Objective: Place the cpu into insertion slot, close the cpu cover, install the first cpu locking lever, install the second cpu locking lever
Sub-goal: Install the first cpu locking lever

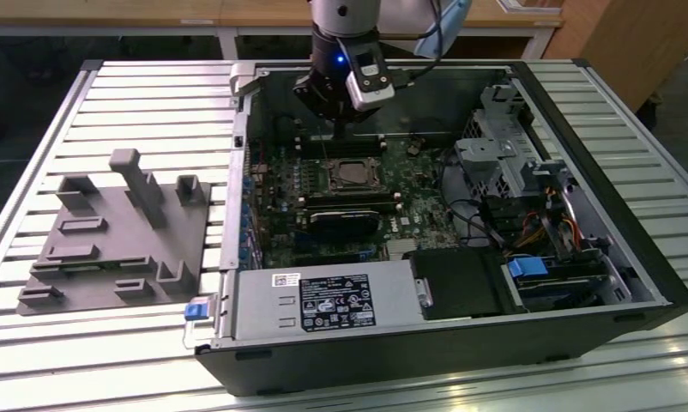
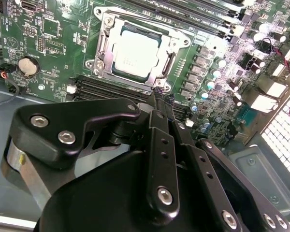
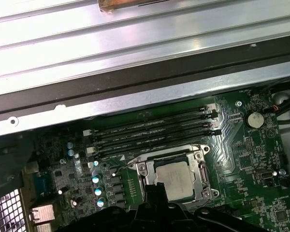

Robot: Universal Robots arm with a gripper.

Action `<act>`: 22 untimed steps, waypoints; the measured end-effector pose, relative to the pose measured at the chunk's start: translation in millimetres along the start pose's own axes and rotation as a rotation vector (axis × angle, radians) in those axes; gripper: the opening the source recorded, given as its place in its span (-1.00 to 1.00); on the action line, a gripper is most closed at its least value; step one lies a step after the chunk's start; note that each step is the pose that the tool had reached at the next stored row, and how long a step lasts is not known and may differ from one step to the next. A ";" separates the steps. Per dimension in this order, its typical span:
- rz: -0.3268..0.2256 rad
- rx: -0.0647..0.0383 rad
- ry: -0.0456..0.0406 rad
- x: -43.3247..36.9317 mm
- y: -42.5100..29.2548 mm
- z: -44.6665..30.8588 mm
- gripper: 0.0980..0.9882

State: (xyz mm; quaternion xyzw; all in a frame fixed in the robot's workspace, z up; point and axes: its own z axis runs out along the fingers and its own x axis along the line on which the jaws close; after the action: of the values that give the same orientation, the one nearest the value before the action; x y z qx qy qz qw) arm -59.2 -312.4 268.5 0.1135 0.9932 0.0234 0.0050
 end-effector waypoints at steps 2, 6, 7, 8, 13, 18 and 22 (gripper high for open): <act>0.000 0.000 0.0000 0.6 -0.1 0.0 -0.98; 0.000 0.000 0.0000 2.1 -0.5 0.0 -0.98; 0.000 0.000 0.0000 2.5 -0.6 0.0 -0.98; 0.000 0.000 0.0000 2.8 -0.6 0.0 -0.98; 0.000 0.000 0.0000 4.5 -1.0 -0.1 -0.98; 0.000 0.000 0.0000 7.0 -1.7 -0.1 -0.98; 0.000 0.000 0.0000 10.4 -2.4 -0.2 -0.98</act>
State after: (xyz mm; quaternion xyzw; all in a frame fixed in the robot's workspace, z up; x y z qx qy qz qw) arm -69.9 -312.4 268.5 0.1135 0.9932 0.0234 0.0050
